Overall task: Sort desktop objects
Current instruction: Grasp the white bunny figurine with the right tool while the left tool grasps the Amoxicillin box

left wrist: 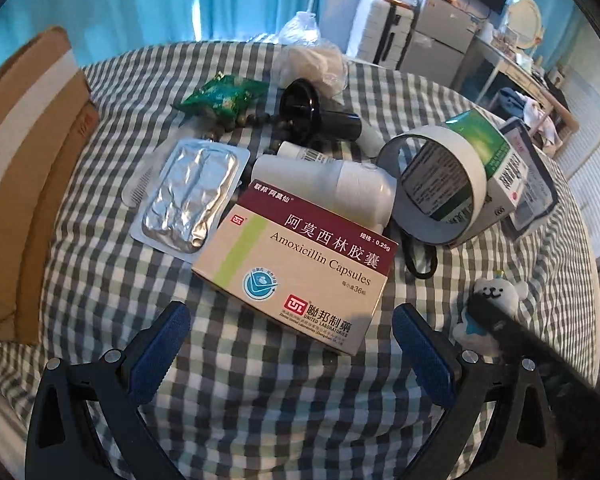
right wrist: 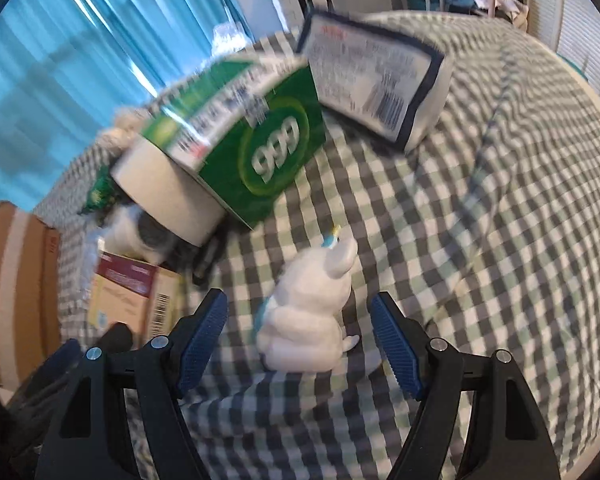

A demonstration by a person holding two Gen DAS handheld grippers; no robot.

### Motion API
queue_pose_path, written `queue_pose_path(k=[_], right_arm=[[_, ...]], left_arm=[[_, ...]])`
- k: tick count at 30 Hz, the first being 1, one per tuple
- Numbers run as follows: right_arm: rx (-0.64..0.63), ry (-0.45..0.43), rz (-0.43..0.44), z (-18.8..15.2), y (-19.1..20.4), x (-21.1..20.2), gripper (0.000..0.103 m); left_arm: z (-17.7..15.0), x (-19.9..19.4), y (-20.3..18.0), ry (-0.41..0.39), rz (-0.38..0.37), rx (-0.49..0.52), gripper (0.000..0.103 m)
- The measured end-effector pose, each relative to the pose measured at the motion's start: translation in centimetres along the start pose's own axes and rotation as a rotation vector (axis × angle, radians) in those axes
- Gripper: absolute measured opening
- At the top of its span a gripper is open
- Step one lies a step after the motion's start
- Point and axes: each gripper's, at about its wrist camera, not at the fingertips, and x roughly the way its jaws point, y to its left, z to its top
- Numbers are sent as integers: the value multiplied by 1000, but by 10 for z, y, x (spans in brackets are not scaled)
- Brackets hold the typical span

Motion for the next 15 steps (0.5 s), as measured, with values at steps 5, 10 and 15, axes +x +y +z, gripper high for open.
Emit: queue_pose_path(k=[5, 10, 15], right_arm=[[-49, 0, -39, -7, -2, 2, 47], [-22, -14, -34, -10, -13, -6, 47], [-20, -17, -26, -13, -18, -10, 47]], left_arm=[[5, 3, -9, 10, -10, -72, 103], [16, 12, -16, 10, 3, -184, 103], [31, 28, -16, 20, 90, -259, 103]])
